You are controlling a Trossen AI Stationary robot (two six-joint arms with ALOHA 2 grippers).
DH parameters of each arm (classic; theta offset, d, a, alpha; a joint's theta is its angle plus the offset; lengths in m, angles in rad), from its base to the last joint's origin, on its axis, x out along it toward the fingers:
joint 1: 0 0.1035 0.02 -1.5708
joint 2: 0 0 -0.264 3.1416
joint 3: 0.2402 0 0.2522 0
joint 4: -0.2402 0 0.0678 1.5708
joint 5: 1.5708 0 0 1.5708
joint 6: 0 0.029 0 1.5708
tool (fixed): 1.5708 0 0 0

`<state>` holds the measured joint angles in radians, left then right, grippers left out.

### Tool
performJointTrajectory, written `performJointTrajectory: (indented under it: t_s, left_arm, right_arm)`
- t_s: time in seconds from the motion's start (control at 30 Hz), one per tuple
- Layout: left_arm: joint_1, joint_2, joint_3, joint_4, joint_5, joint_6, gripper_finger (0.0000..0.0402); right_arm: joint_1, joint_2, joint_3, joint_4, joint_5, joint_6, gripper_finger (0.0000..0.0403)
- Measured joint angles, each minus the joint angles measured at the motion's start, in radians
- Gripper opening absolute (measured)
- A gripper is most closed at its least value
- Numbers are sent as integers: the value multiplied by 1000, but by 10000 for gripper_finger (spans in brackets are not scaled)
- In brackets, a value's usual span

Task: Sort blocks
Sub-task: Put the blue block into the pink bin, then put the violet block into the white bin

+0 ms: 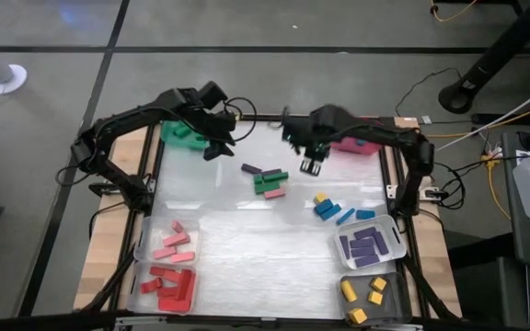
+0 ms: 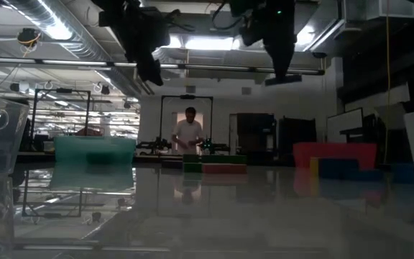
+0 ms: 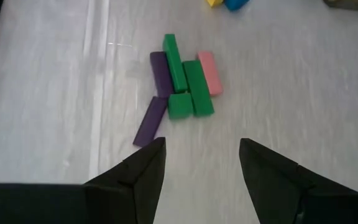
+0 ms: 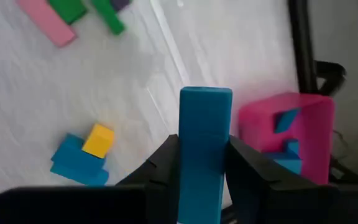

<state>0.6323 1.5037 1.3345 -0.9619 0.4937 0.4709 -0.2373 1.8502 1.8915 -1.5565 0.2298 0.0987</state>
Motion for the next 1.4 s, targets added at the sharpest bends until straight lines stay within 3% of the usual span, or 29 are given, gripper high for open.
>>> performJointTrajectory:
  t_s: [0.13,0.37,0.7,1.0,1.4]
  left_arm:
    - [-8,0,-1,7,0,-1,194]
    - [-37,3,-1,52,-2,-70,194]
    - [-125,60,-2,120,-39,-118,194]
    - [-198,161,-2,169,-146,-69,194]
    - [-203,294,-2,176,-316,56,194]
  right_arm:
    - [-92,-67,-5,-16,1,-60,100]
    - [-319,-215,-163,2,-16,-159,100]
    - [-568,-262,-484,366,-92,-339,122]
    - [-643,-242,-610,443,-83,-368,147]
    - [-653,-242,-618,451,-43,-367,190]
